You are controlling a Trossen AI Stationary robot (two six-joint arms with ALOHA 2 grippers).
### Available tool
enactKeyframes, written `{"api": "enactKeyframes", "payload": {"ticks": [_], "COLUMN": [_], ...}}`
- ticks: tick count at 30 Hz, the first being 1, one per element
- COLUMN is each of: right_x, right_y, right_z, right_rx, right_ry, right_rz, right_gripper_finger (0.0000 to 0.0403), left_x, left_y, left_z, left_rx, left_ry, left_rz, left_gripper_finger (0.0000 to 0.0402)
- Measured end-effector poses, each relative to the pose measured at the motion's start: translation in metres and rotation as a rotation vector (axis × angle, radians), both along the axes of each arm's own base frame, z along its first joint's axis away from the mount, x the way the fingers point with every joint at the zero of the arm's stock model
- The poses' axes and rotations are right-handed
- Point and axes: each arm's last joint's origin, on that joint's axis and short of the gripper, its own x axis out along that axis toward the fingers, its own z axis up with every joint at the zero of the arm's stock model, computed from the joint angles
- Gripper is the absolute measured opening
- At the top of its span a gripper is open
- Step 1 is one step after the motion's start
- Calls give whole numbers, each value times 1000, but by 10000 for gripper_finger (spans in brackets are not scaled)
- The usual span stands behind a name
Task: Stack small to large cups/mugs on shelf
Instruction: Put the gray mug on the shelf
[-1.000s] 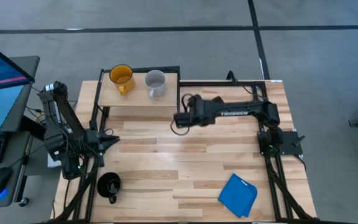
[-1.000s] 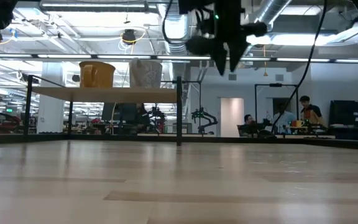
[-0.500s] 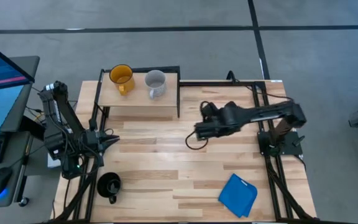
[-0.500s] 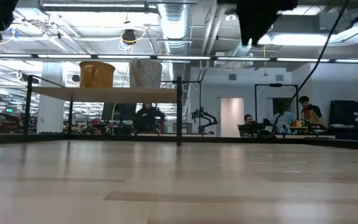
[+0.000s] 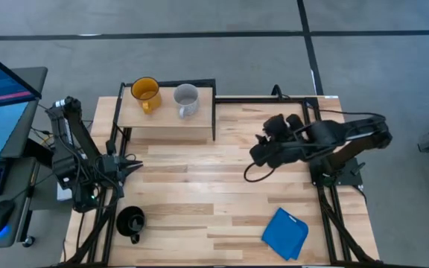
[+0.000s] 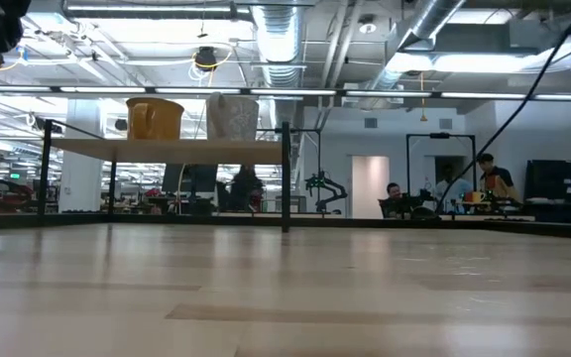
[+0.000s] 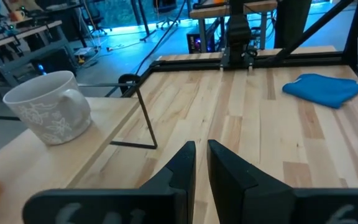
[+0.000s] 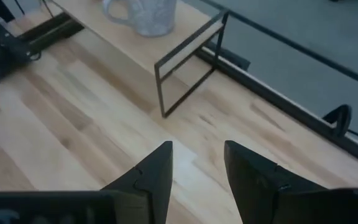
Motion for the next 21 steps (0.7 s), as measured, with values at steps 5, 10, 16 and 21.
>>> {"api": "enactKeyframes", "payload": {"ticks": [5,10,16,21], "right_x": [-9,-26,-52,-76], "right_y": [-3,-9,-23,-39], "right_z": [-21,-56,-93,-111], "right_rx": [-18,6,20,5], "right_ry": [-67,-202,-335,-452], "right_rz": [47,114,281,470], "right_gripper_finger": [169,169,169,169], "left_x": [0,-1,0,0], "left_y": [1,2,2,4], "left_z": [1,1,3,6], "left_rx": [-6,-3,18,63], "left_ry": [-3,-7,-89,-180], "left_rz": [0,2,26,60], "left_gripper_finger": [32,32,32,32]}}
